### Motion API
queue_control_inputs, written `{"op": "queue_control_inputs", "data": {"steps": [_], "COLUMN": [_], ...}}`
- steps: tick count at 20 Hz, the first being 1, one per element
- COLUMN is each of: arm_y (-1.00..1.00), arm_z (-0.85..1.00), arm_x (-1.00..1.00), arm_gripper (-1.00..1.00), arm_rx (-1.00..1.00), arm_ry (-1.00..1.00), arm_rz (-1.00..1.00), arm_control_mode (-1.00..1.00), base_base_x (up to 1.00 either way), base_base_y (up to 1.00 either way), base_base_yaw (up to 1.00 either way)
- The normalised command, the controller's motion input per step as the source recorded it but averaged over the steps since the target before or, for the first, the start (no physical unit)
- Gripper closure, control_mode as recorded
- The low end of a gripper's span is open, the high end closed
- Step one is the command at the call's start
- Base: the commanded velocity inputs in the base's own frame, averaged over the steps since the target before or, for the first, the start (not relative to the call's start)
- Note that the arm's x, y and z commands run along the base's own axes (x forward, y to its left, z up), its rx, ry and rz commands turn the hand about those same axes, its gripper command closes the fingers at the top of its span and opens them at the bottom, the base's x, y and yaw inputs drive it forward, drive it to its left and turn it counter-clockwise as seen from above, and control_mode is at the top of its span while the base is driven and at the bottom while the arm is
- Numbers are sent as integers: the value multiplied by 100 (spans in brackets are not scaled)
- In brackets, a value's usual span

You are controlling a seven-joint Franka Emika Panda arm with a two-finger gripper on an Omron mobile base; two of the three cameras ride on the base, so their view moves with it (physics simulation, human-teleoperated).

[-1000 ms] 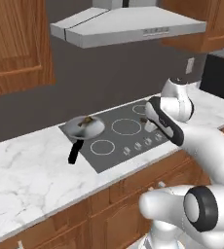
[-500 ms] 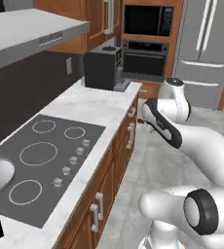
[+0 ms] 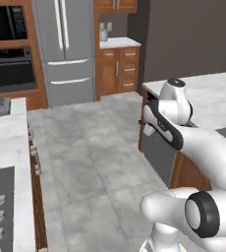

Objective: Take the chicken drumsticks from the pan and place one on each plate on the dining counter.

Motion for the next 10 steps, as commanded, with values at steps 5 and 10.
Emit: {"op": "queue_control_inputs", "data": {"steps": [5, 10], "arm_y": [0, 0], "arm_z": [0, 0], "arm_x": [0, 0], "arm_gripper": [100, 100], "arm_rx": [0, 0], "arm_ry": [0, 0], "arm_rz": [0, 0], "arm_control_mode": [100, 100], "base_base_x": [0, 0], "base_base_y": [3, 1], "base_base_yaw": [-100, -100]}}
